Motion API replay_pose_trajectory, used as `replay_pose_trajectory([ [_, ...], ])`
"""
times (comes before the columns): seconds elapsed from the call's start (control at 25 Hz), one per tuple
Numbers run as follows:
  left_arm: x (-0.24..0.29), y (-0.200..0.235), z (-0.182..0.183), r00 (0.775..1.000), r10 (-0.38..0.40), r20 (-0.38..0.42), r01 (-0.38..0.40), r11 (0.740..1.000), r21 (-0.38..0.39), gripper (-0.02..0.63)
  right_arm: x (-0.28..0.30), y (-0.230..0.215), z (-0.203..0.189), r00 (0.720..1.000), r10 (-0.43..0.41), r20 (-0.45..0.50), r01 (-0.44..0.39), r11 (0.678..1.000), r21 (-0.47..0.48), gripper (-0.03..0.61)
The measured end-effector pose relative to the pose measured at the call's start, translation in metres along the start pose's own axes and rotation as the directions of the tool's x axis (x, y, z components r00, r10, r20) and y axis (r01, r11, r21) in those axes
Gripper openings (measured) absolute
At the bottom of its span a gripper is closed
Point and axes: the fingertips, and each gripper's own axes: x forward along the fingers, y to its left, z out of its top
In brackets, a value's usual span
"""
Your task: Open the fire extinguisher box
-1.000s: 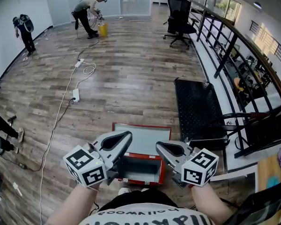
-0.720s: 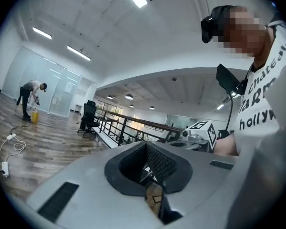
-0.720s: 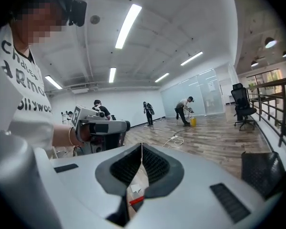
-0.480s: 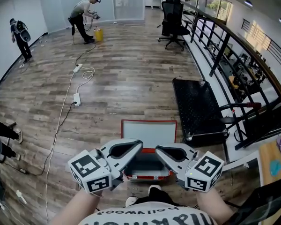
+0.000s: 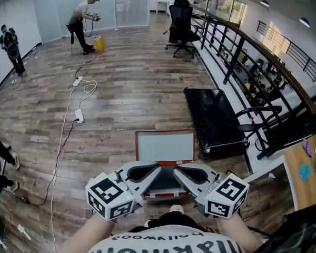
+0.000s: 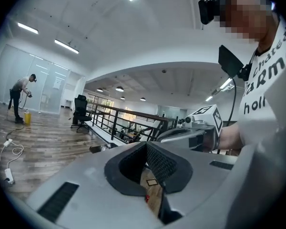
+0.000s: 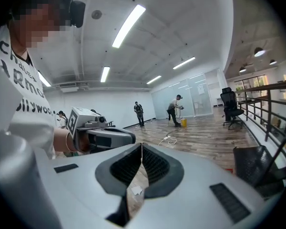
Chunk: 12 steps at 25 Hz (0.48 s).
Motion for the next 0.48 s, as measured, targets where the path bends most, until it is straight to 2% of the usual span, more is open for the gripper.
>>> replay_pose_trajectory([
  [0.16,-0.001,-0.010,-0.014,1.000,-0.005,-0.027,0.004,1.000,-0.027,0.005,-0.013,0.004,-0.021,0.998,-0.045,-0.043,0.047,0.998,0.048,0.011],
  [0.28,0.003,-0.021,-0.020,0.999,-0.022,-0.036,0.022,1.000,-0.010,0.005,-0.021,0.000,-0.026,0.998,-0.052,-0.045,0.055,0.995,0.087,0.011],
  [0.36,0.006,-0.021,-0.022,0.999,-0.004,-0.040,0.004,1.000,-0.018,0.006,-0.023,-0.005,-0.026,0.997,-0.051,-0.057,0.055,0.995,0.078,0.011],
  [0.48,0.012,-0.022,-0.023,0.999,0.030,-0.027,-0.032,0.997,-0.076,0.005,-0.030,-0.014,-0.027,0.995,-0.063,-0.082,0.068,0.996,0.060,0.011],
])
